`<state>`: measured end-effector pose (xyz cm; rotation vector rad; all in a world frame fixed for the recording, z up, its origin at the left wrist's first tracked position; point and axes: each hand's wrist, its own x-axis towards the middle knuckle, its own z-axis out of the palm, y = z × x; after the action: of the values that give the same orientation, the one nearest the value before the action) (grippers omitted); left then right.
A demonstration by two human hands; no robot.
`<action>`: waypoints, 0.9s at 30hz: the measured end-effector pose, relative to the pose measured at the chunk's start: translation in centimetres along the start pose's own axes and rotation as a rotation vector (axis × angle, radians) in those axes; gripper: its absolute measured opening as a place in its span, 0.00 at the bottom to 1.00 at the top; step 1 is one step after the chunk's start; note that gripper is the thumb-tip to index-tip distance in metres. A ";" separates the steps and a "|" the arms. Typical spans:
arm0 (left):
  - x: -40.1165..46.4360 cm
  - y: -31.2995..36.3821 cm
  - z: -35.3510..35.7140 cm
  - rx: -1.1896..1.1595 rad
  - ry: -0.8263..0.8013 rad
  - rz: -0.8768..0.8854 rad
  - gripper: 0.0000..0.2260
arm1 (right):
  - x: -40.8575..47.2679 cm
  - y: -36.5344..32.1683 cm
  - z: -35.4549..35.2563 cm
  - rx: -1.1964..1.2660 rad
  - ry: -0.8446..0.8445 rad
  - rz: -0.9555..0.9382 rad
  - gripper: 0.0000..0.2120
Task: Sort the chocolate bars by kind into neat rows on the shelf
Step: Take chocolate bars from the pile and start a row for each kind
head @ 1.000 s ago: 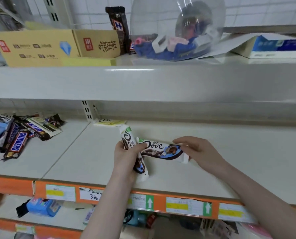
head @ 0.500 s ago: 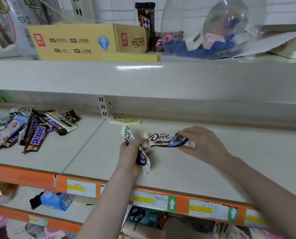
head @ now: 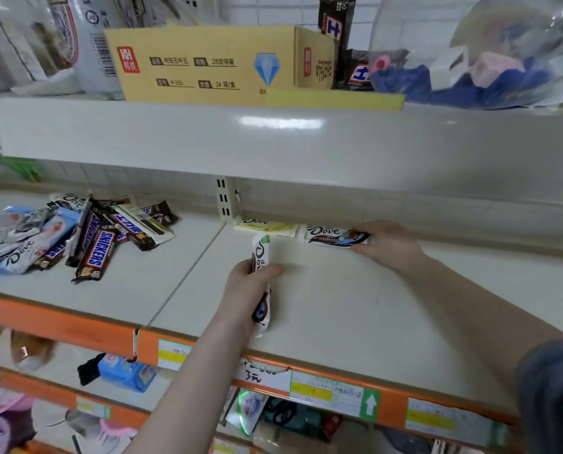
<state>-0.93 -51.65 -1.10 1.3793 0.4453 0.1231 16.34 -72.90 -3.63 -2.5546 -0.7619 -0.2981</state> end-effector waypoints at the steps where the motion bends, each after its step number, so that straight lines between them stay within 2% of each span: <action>1: -0.1 0.2 -0.1 0.009 -0.023 0.015 0.04 | 0.2 0.2 0.2 -0.006 -0.012 0.006 0.12; 9: 0.8 0.1 -0.4 0.267 -0.119 0.136 0.07 | 1.0 1.5 0.7 -0.036 -0.074 0.045 0.11; 11: 0.9 0.0 -0.3 0.306 -0.149 0.156 0.04 | 0.9 1.5 0.7 -0.005 -0.061 0.063 0.11; 14: 1.1 -0.2 -0.5 0.378 -0.164 0.167 0.17 | 0.4 0.9 0.5 0.007 -0.051 0.057 0.11; 16: 1.2 -0.3 -0.7 0.470 -0.163 0.200 0.19 | -0.1 0.0 -0.1 0.016 0.004 0.090 0.13; 19: 1.4 -0.3 -1.0 0.547 -0.181 0.241 0.21 | -1.6 -2.7 -1.7 0.304 0.075 0.247 0.10; 22: 1.4 -0.3 -0.5 0.637 -0.249 0.301 0.21 | -3.5 -5.6 -3.0 0.620 -0.026 0.280 0.04; 25: 1.2 -0.4 0.5 0.625 -0.274 0.346 0.22 | -5.3 -7.5 -2.9 0.716 -0.153 0.283 0.05; 27: 1.1 -0.5 1.3 0.533 -0.273 0.355 0.20 | -6.2 -8.1 -2.4 0.772 -0.169 0.289 0.07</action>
<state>0.47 -52.56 -1.70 1.9620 -0.0082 0.1069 6.49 -70.88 -0.63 -1.9162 -0.4298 0.2674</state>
